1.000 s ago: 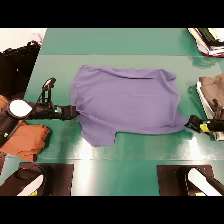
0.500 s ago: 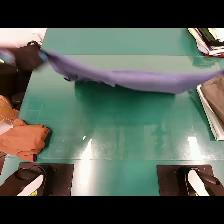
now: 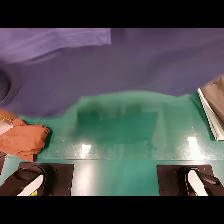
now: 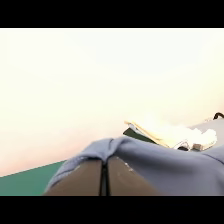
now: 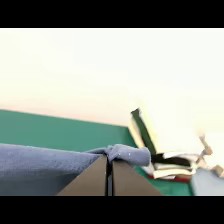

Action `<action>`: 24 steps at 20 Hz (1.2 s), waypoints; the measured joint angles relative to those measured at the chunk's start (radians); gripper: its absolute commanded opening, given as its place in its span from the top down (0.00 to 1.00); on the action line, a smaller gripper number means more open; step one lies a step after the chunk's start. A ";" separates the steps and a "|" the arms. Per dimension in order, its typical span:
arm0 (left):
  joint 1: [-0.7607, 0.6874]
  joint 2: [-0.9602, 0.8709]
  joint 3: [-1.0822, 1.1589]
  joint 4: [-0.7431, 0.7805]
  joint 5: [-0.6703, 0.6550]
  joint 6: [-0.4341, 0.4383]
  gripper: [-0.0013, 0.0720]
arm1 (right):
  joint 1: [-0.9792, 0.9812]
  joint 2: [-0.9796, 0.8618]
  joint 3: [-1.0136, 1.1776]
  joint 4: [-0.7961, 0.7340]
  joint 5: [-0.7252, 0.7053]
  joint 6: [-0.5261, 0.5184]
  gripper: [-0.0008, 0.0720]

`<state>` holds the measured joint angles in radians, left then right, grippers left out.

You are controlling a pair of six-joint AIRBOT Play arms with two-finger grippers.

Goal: Fold the shirts.

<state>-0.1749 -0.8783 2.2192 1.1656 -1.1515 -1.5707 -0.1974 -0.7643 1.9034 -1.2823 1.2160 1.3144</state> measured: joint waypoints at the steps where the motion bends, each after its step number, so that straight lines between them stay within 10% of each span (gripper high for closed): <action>1: 0.000 -0.001 -0.011 0.000 0.002 -0.001 0.95 | 0.000 -0.027 0.047 -0.012 0.031 0.001 0.97; 12: 0.007 -0.304 -0.510 0.149 0.013 0.003 0.95 | 0.093 -0.500 -0.108 -0.028 0.212 0.019 0.97; 24: 0.089 -0.787 -0.484 0.142 0.217 0.081 0.95 | 0.141 -0.971 -0.033 -0.022 0.089 0.020 0.97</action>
<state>-0.0864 -1.6653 1.7355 1.3071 -0.9344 -1.4899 -0.0566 -1.7355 1.8702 -1.3045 1.3052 1.3346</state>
